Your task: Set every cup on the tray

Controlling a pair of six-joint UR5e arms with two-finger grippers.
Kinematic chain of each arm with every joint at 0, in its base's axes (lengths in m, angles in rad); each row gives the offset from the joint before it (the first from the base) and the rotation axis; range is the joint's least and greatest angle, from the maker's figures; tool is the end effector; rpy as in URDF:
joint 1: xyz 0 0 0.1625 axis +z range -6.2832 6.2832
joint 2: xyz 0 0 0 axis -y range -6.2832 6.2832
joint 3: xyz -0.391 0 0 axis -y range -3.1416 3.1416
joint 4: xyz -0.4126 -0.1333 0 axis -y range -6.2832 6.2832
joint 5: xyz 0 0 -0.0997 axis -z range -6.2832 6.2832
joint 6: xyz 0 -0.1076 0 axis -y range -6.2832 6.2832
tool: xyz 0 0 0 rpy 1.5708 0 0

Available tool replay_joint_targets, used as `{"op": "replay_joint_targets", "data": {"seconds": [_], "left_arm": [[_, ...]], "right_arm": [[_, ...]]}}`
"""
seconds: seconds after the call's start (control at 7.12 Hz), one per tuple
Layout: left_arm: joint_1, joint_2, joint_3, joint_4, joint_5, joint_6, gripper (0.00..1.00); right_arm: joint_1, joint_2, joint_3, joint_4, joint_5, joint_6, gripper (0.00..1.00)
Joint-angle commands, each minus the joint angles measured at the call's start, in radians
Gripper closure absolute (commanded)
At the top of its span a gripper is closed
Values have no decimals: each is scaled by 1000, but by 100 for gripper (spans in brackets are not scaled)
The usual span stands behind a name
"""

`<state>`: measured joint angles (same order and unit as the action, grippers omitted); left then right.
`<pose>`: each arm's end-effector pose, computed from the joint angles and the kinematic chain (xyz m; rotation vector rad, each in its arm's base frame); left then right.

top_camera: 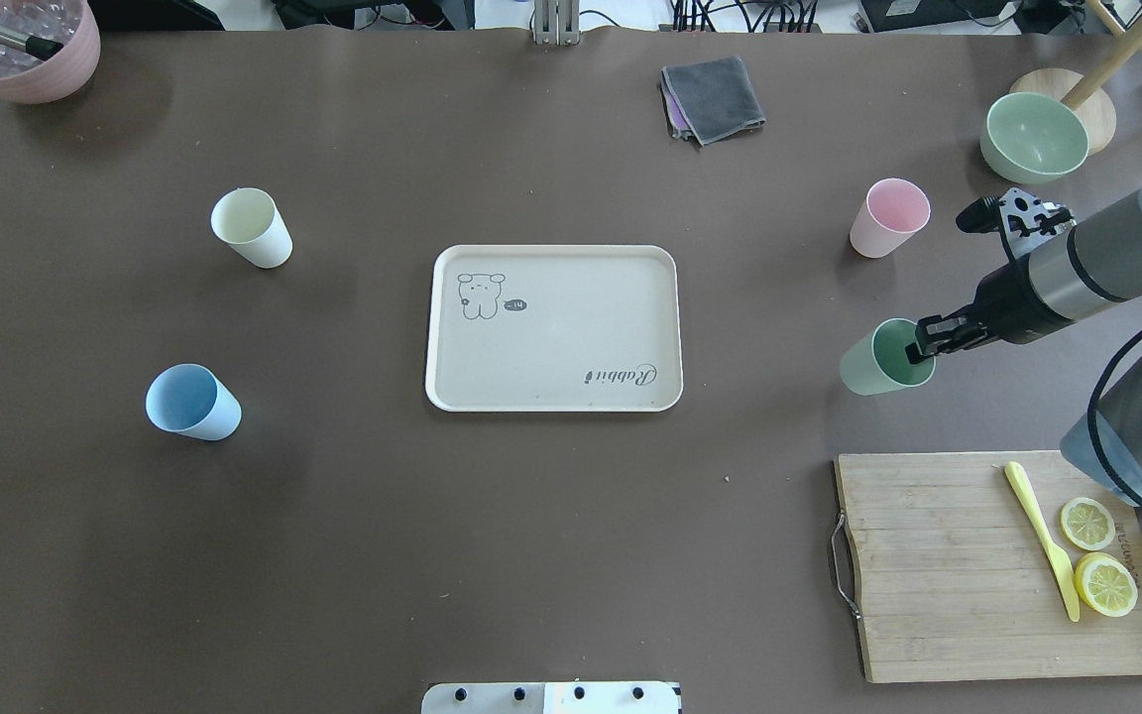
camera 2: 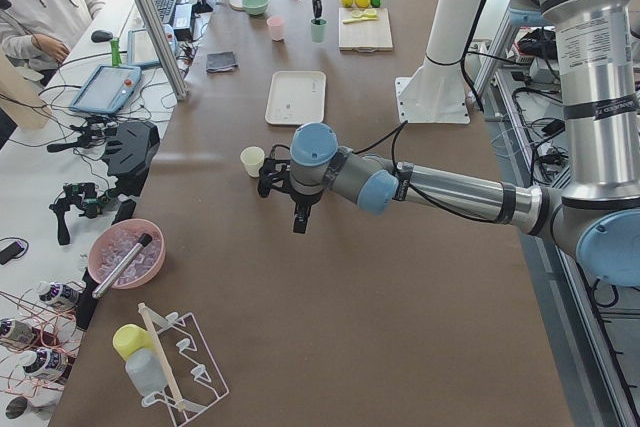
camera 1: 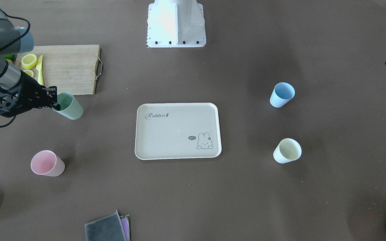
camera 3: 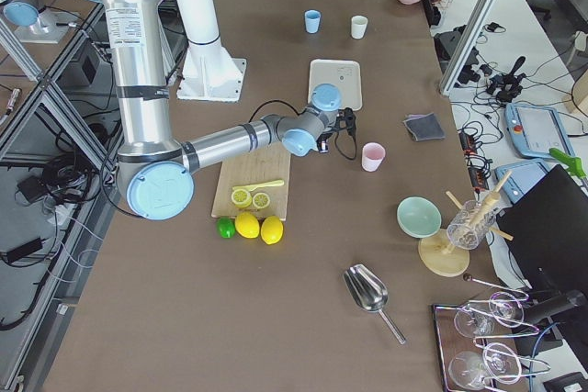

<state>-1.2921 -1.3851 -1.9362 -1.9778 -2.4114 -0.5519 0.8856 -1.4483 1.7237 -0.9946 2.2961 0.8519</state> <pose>0.0745 -0.4535 0.4776 0.1749 0.9662 -0.0044 -0.3135 -0.4814 0.4164 0.1114 -1.0506 -0.1577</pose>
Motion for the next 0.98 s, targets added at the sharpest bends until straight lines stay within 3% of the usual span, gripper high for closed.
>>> {"op": "replay_joint_targets", "data": {"seconds": [0.0, 0.14, 0.42, 0.84], "left_arm": [[276, -50, -3, -153, 202, -360, 2], [351, -98, 2, -153, 243, -440, 2], [448, -121, 8, -153, 308, -474, 3], [487, -181, 83, -154, 331, -473, 13]], "right_arm": [[-43, 119, -12, -4, -32, 140, 100], [-78, 168, -28, -9, -102, 169, 100], [-125, 270, -30, -111, -153, 206, 100], [-204, 328, -35, -144, -247, 283, 100]]}}
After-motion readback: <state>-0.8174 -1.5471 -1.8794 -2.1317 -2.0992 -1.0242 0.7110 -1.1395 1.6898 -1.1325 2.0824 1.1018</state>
